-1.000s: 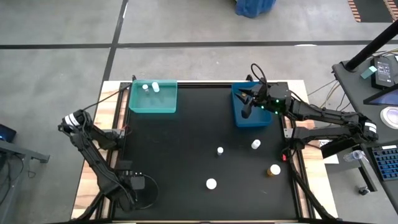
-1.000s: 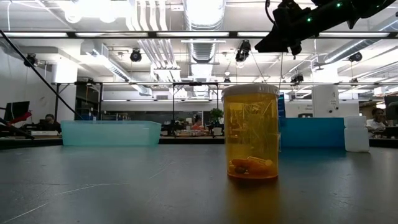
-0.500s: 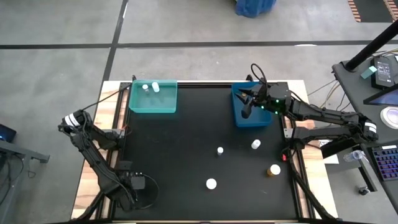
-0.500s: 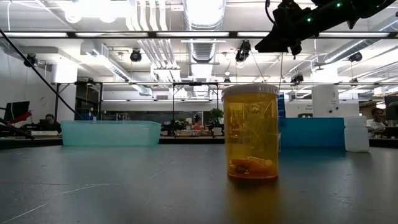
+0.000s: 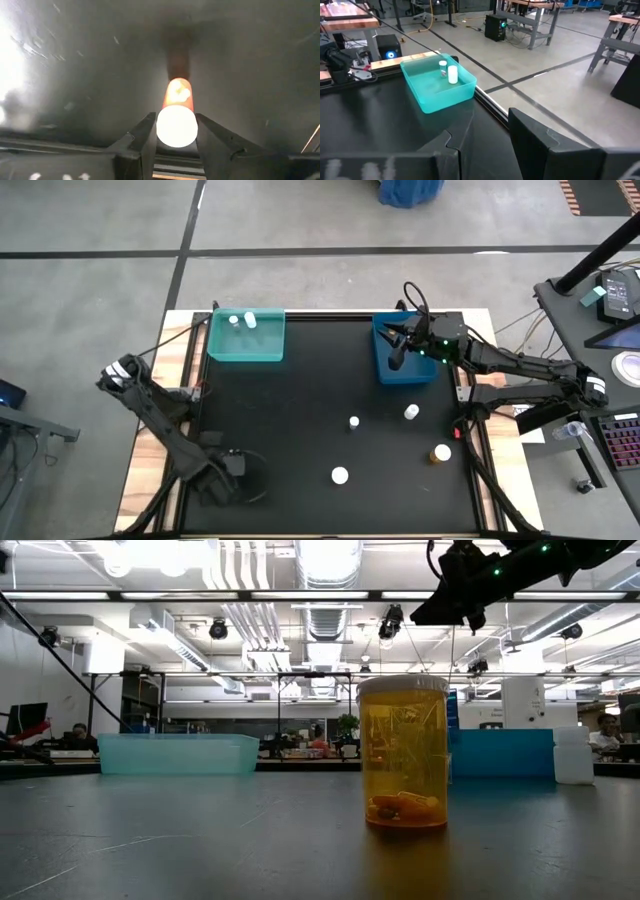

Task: Pick and place medicine bottles into bin by pill shape (circle, oval)
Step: Put the light orange tablet bottle into the blue bin

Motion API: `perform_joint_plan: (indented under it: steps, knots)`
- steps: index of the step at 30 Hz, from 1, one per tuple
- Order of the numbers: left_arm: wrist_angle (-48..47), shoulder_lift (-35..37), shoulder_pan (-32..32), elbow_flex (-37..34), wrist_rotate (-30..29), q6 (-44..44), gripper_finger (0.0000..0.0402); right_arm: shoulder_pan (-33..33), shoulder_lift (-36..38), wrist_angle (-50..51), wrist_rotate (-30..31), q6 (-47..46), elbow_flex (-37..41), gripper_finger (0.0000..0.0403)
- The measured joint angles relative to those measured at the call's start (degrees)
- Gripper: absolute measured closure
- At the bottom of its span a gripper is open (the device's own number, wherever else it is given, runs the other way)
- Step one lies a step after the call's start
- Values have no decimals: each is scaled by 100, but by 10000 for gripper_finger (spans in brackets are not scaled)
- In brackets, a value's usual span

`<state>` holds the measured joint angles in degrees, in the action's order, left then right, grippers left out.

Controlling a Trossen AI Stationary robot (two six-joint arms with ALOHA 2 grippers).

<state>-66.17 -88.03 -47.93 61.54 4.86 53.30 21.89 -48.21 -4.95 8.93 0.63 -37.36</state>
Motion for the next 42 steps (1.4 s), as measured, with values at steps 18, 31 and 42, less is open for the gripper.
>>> perform_joint_plan:
  steps: [18,31,42]
  knots:
    - [-170,321,3093,1341,-1276,-4992,296,-166,-976,-18,-1381,522,-361,291]
    - [1998,299,4506,1337,-1595,-7354,295,-839,-2444,-22,-2383,1166,-1410,275]
    - [2413,297,4600,1341,-1614,-7646,295,-900,-3485,355,-2753,729,-2196,174]
